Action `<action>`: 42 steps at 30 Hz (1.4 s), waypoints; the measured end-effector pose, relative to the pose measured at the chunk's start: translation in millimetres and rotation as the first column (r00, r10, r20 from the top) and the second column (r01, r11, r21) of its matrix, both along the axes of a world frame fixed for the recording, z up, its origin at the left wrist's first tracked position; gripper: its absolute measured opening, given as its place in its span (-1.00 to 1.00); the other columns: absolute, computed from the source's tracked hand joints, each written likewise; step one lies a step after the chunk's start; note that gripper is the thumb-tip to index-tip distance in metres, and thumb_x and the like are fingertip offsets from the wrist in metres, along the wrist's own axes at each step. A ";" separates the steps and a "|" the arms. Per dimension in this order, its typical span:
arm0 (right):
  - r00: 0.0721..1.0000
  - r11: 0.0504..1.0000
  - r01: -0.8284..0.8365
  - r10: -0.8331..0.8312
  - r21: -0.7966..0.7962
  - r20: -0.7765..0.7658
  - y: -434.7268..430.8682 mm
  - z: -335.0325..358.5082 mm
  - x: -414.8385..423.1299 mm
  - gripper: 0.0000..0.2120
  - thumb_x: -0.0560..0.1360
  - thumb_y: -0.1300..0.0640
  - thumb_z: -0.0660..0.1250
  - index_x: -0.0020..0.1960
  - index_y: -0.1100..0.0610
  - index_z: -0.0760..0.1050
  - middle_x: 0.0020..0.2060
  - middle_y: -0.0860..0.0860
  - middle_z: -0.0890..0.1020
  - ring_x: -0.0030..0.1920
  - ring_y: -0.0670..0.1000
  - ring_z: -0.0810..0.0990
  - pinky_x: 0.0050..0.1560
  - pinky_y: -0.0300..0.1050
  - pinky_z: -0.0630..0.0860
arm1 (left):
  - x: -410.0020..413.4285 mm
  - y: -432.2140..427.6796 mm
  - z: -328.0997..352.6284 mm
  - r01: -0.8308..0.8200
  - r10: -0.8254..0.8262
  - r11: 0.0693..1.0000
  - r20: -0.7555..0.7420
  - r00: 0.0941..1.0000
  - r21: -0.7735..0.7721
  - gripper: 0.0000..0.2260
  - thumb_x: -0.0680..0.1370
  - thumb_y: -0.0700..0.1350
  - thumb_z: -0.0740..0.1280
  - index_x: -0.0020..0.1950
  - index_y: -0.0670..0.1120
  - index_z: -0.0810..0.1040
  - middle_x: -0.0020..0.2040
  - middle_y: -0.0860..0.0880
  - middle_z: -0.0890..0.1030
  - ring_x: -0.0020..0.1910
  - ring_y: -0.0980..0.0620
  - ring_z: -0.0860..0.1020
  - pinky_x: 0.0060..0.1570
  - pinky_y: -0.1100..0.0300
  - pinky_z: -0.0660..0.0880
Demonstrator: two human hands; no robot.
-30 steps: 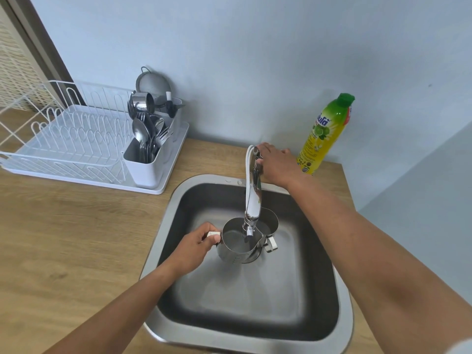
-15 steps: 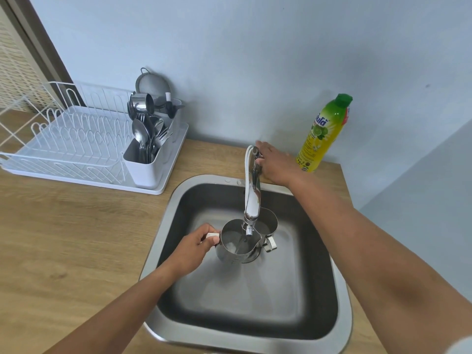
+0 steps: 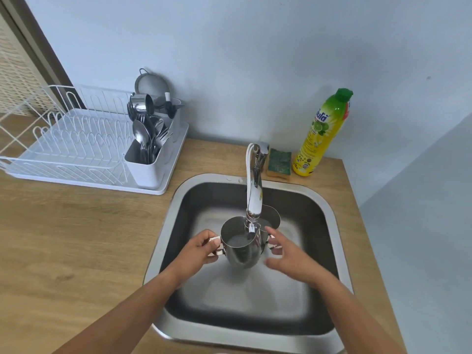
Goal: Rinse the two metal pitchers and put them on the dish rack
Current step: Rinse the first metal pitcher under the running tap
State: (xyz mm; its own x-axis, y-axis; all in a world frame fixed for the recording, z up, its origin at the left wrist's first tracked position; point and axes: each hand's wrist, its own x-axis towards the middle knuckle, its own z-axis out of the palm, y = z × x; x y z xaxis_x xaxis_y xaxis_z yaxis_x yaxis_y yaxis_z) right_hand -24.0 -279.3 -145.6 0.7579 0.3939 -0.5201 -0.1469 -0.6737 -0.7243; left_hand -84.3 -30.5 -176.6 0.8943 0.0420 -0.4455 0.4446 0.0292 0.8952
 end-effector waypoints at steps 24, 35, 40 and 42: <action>0.989 0.962 0.068 -0.030 0.266 -0.146 66.4 -16.0 -20.6 -0.74 0.46 0.12 0.50 0.05 -0.12 0.51 -0.03 -0.21 0.65 -0.01 -0.18 0.62 -0.02 -0.29 0.54 | -4.3 26.6 43.3 0.076 -0.191 0.627 0.058 0.980 0.775 -0.92 0.61 0.09 0.24 -0.06 0.15 0.47 -0.25 0.12 0.63 -0.22 0.11 0.58 -0.22 0.16 0.45; 0.999 0.999 0.030 -0.030 0.022 0.020 30.7 -3.9 -29.8 -0.32 0.29 -0.36 0.46 0.33 -0.17 0.40 0.16 -0.20 0.61 0.17 -0.10 0.58 0.16 -0.18 0.51 | -15.7 4.4 15.1 0.116 -0.102 0.985 -0.108 0.989 0.130 -0.83 0.65 -0.11 0.23 0.02 -0.20 0.52 -0.19 0.00 0.71 -0.13 -0.03 0.72 -0.03 0.00 0.62; 0.973 0.985 -0.016 0.056 -0.173 0.225 15.1 18.0 -25.3 -0.16 0.20 -0.51 0.36 0.40 -0.23 0.31 0.21 -0.15 0.57 0.15 -0.06 0.59 0.16 -0.06 0.57 | -9.7 -12.6 5.4 0.139 -0.154 0.984 -0.137 0.979 -0.112 -0.85 0.67 -0.12 0.19 -0.01 -0.14 0.51 -0.09 -0.13 0.69 0.00 -0.10 0.69 0.03 0.03 0.61; 0.961 0.968 -0.026 0.093 -0.249 0.261 9.0 27.0 -22.9 -0.12 0.22 -0.50 0.35 0.46 -0.25 0.23 0.23 -0.10 0.52 0.18 -0.03 0.58 0.19 -0.06 0.56 | -5.0 -19.8 3.3 0.149 -0.173 0.971 -0.119 0.978 -0.186 -0.86 0.67 -0.13 0.19 0.03 -0.15 0.51 -0.07 -0.13 0.69 0.01 -0.09 0.69 0.14 -0.02 0.57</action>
State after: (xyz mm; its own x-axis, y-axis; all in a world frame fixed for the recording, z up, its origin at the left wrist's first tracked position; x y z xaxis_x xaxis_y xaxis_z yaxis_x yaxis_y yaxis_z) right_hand -46.9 -270.2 -118.5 0.8613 0.3314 -0.3852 0.0765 -0.8340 -0.5465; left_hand -89.4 -50.2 -173.3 0.8147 -0.1866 -0.5491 0.5716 0.0982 0.8147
